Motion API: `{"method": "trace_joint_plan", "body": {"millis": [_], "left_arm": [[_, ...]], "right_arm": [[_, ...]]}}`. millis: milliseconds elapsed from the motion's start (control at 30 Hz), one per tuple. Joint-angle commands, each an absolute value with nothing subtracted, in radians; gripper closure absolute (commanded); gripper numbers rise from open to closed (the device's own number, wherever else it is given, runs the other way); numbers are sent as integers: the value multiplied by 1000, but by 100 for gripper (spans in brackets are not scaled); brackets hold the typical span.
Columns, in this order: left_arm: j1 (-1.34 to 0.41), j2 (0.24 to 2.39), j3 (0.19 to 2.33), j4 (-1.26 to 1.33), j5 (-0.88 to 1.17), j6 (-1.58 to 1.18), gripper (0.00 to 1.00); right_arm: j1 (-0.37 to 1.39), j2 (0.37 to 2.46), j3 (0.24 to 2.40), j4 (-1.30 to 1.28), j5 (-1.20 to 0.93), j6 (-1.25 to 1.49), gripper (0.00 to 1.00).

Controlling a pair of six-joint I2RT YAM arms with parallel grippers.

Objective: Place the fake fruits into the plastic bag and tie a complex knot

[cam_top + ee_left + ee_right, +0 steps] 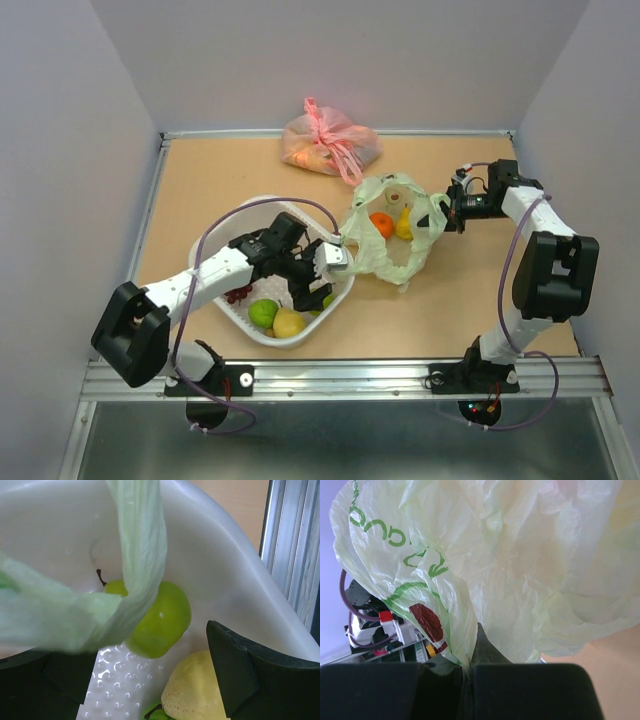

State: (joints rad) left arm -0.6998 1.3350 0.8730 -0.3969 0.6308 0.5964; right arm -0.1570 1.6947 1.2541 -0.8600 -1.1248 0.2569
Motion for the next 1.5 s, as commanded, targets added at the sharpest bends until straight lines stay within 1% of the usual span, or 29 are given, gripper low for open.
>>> {"method": "trace_joint_plan", "body": {"millis": [0,200,367,400,467,500,567,600,700,767,900,967,1067,1100,1200,1367,1467], "left_arm": [[-741,1377,899,-370,594,633,2],[-767,1495,934,-390,473,660,2],[-765,1523,946,-409,385,709,10],[-762,1525,959,-417,384,715,15],[-750,1513,972,-439,396,722,22],[-738,1503,989,-443,400,724,29],[-720,1464,1005,-460,422,723,37],[-695,1435,1028,-471,429,727,44],[-649,1398,1067,-512,459,729,50],[-600,1378,1130,-572,500,748,54],[-568,1342,1236,-638,535,798,54],[-568,1328,1327,-655,573,808,54],[-569,1350,1477,-621,638,737,53],[-575,1383,1556,-589,693,676,53],[-619,1448,1702,-555,722,624,53],[-732,1604,1815,-483,753,620,52],[-782,1712,1874,-483,779,640,52]], "right_arm": [[-163,1684,1289,-870,-1118,227,99],[-163,1683,1290,-873,-1121,219,100],[-163,1690,1299,-874,-1123,216,100],[-163,1692,1304,-874,-1126,215,100],[-163,1695,1308,-876,-1127,213,100],[-163,1695,1310,-877,-1127,213,100],[-163,1697,1312,-879,-1129,210,100],[-163,1698,1313,-879,-1131,210,100],[-163,1703,1318,-881,-1134,210,100],[-163,1706,1322,-882,-1137,210,100],[-163,1715,1327,-884,-1140,210,100],[-163,1720,1335,-884,-1138,210,99],[-163,1727,1344,-884,-1138,212,99],[-163,1727,1350,-884,-1138,213,100],[-163,1730,1365,-885,-1140,216,100],[-163,1736,1373,-885,-1147,219,100],[-164,1740,1393,-885,-1150,224,100]]}}
